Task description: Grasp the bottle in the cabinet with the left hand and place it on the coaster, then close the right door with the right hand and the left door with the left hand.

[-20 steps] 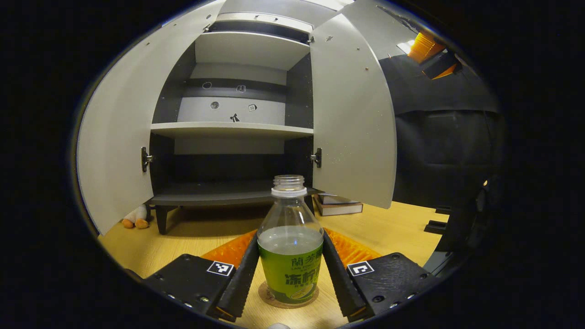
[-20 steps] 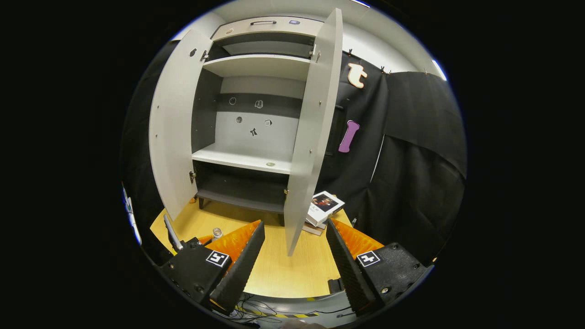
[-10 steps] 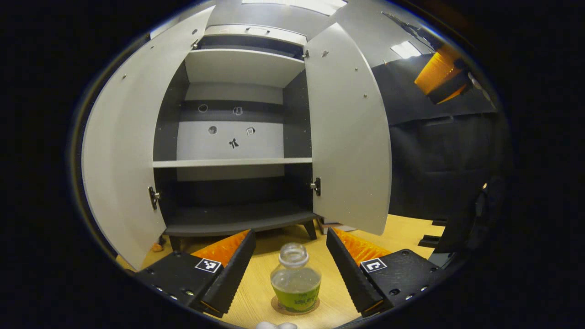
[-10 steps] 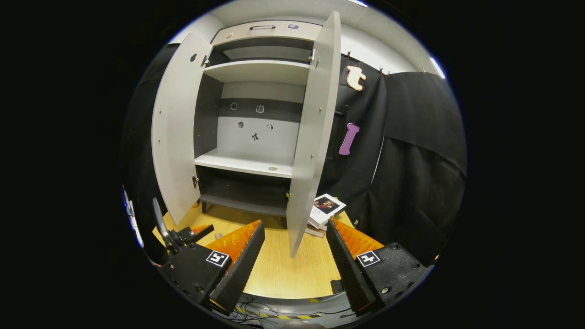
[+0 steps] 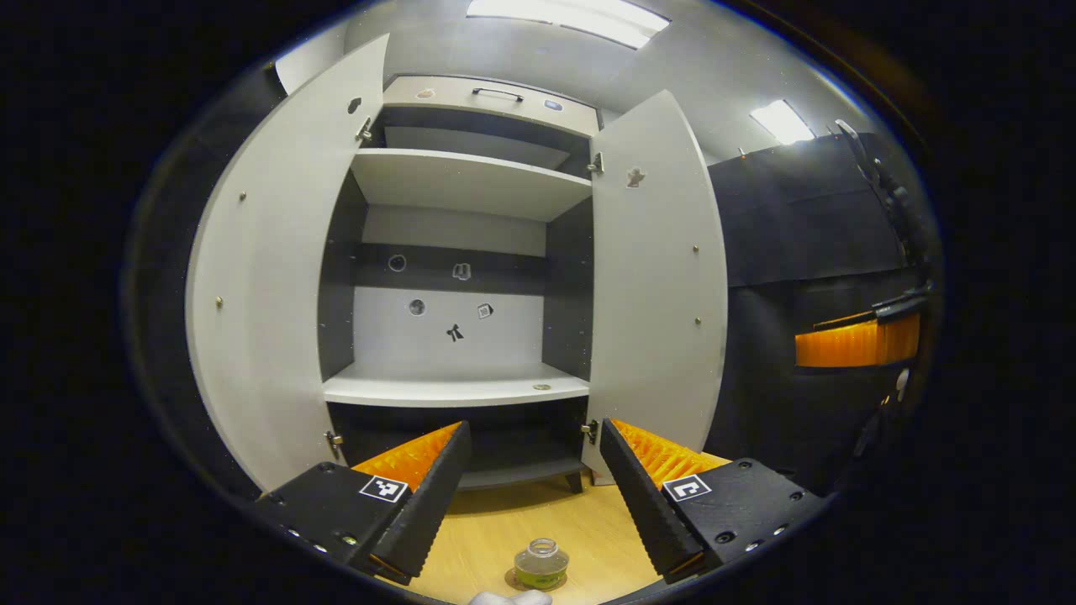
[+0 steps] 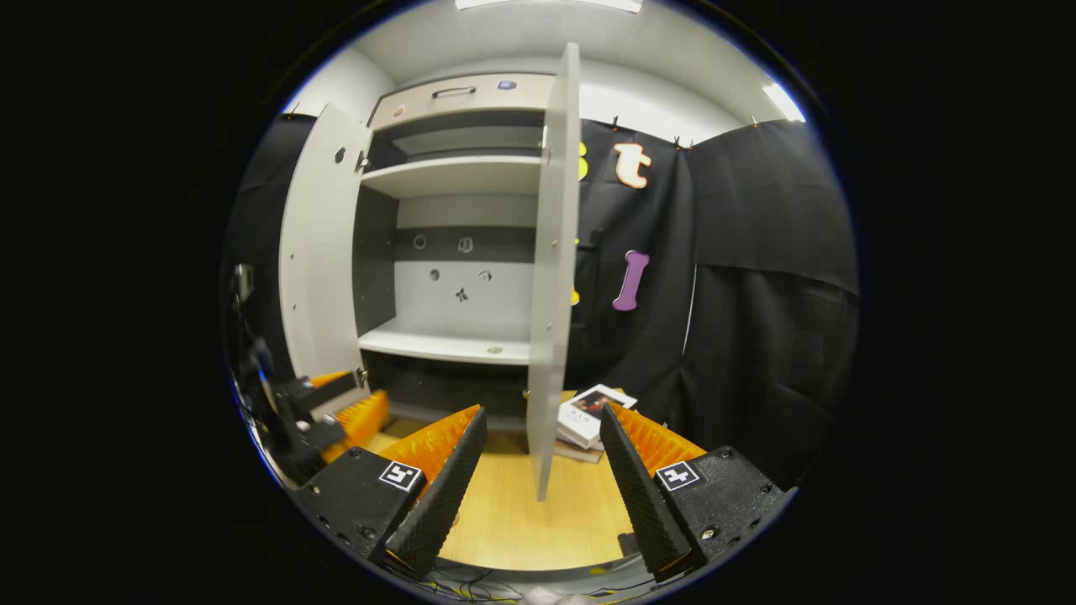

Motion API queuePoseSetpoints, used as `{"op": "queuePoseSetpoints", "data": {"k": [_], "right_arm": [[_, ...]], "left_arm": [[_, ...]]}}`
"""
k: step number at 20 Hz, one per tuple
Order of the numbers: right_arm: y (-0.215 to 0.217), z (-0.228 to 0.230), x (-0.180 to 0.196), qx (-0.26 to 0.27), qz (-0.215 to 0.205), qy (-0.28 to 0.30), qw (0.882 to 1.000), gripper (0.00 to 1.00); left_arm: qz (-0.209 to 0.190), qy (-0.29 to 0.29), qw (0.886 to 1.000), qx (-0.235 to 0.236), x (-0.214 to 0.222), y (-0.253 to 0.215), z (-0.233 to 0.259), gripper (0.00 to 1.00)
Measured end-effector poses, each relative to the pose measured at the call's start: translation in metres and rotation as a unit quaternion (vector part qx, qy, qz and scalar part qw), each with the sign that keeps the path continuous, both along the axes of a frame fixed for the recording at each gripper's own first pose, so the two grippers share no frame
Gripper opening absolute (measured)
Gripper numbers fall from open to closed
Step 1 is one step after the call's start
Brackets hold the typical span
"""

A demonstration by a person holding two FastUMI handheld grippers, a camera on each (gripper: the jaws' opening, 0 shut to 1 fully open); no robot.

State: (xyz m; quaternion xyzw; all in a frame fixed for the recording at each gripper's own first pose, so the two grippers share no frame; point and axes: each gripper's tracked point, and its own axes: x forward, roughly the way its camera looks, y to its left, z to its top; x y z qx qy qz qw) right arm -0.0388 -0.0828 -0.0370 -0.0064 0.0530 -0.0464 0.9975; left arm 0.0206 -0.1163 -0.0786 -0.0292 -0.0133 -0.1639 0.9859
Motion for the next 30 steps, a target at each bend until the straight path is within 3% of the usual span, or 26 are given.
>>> {"op": "queuePoseSetpoints", "data": {"k": [3,4,8,12,16,20,26,30], "right_arm": [[-0.030,0.013,0.018,0.012,-0.012,-0.022,1.000,0.84],[-0.040,0.017,0.026,0.015,-0.015,-0.026,0.999,0.83],[-0.090,0.037,0.071,0.030,-0.018,-0.042,0.999,0.83],[-0.125,0.055,0.121,0.044,-0.005,-0.050,0.998,0.83],[-0.122,0.063,0.156,0.070,0.048,-0.045,0.995,0.83],[-0.097,0.065,0.168,0.072,0.120,-0.036,0.989,0.83],[-0.090,0.072,0.170,0.003,0.137,-0.047,0.989,0.80],[-0.082,0.066,0.171,0.029,0.153,-0.031,0.987,0.79]], "left_arm": [[0.058,0.012,0.998,0.028,-0.018,0.044,0.014,0.98],[0.076,0.013,0.996,0.035,-0.025,0.058,0.018,0.95],[0.162,0.029,0.984,0.071,-0.056,0.110,0.023,0.94],[0.216,0.050,0.972,0.075,-0.080,0.120,0.020,0.94],[0.246,0.052,0.966,0.067,-0.086,0.099,0.027,0.94],[0.262,0.056,0.962,0.044,-0.088,0.073,0.031,0.95],[0.287,0.071,0.954,0.054,-0.093,0.058,0.023,0.95],[0.293,0.079,0.952,0.048,-0.094,0.053,0.020,0.95]]}}
